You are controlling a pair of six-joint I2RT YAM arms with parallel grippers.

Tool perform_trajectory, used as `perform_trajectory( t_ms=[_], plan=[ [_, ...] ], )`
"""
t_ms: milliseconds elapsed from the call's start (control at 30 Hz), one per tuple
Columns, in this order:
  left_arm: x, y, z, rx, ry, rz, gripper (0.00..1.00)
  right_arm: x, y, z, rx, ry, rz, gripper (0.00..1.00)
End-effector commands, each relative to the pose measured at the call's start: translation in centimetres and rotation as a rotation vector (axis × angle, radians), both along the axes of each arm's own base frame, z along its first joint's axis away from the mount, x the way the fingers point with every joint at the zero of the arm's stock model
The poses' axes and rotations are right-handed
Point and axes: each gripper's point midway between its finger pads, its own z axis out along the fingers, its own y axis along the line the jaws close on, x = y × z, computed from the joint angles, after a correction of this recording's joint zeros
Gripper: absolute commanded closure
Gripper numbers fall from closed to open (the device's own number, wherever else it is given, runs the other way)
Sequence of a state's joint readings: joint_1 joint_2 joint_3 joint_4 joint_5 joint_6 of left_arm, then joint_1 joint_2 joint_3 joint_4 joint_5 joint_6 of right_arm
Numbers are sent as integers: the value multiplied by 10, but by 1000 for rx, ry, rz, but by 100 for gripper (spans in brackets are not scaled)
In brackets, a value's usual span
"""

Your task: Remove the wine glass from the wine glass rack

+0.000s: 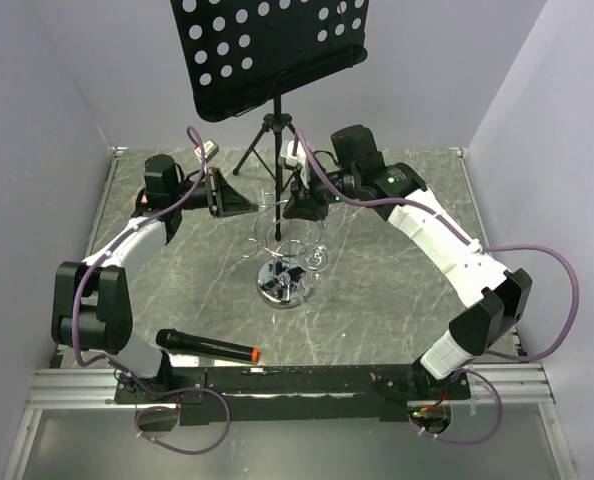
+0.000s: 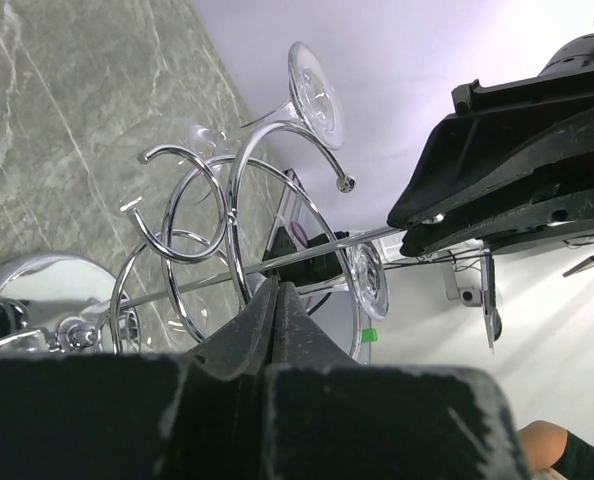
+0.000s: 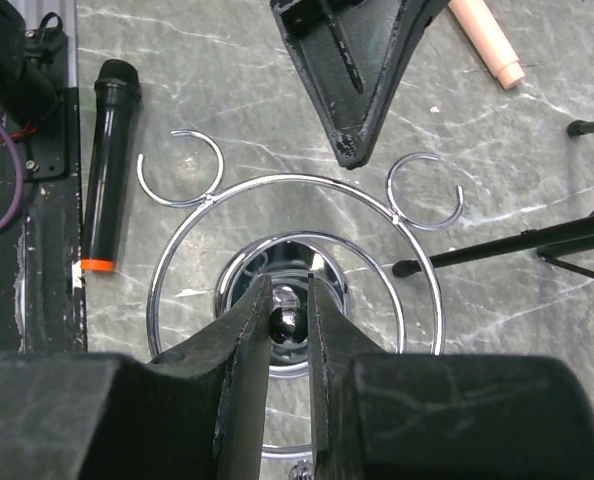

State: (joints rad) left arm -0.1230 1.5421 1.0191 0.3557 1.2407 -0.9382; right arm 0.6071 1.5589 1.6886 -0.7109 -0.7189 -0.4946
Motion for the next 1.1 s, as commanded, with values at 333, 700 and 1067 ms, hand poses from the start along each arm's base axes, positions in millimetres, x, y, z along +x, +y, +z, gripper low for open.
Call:
perform_trajectory(
  t_ms=[333, 700, 1067],
  plan=[
    [7, 21, 12, -3, -55, 78, 99, 37, 23, 83, 165, -251, -18, 100],
    [13, 33, 19, -13, -49, 132, 99, 53, 31, 79, 160, -248, -33, 100],
    [12, 39, 12, -1, -31, 152, 99, 53, 29, 67, 135, -223, -50, 84]
  ],
)
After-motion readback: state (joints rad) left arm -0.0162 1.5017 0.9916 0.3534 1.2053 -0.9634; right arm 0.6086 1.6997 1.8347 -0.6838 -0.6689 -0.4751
